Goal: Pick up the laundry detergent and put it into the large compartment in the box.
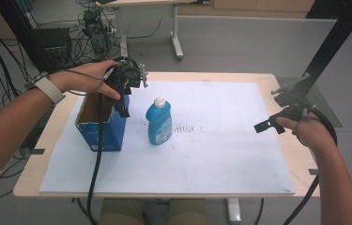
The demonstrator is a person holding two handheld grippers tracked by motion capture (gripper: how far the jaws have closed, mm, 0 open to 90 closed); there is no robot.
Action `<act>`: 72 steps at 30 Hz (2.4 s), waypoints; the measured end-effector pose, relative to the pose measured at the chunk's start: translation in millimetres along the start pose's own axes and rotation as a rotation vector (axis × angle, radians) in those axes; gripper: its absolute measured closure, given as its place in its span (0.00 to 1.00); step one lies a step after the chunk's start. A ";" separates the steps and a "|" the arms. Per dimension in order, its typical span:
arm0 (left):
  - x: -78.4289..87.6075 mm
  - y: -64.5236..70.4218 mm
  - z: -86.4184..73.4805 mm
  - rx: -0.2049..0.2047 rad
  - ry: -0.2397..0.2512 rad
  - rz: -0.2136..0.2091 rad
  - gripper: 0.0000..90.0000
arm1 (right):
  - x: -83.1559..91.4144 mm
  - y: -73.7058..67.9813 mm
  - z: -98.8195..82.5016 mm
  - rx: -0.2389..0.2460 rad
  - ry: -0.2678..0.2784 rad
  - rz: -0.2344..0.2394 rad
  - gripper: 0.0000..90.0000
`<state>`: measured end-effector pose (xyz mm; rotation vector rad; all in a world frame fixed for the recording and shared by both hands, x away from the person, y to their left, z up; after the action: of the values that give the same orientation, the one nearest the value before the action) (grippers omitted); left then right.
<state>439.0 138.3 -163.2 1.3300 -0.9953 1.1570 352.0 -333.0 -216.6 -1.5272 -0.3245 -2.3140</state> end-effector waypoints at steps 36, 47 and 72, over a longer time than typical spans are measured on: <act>3.3 3.8 -1.8 0.024 0.011 0.006 0.09 | 2.7 -1.3 -1.2 -0.001 0.007 -0.001 0.11; 8.0 4.4 0.7 0.089 0.047 -0.033 0.09 | 1.2 -1.3 -1.1 0.004 0.008 0.003 0.11; 25.7 2.0 12.9 0.500 0.158 -0.062 0.13 | -0.3 1.2 -4.8 -0.004 0.016 -0.002 0.11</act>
<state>442.9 126.5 -137.2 1.6128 -0.5618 1.4978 348.6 -335.9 -218.7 -1.5104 -0.3173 -2.3287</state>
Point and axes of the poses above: each handheld gripper's, and its own axes: x roughly backward along the jaws, z roughly out of its top, y roughly to its right, the point moved 8 cm from there along -x, roughly forward along the jaws, and after that the axes turned 11 degrees about -z, right-handed, at the moved point
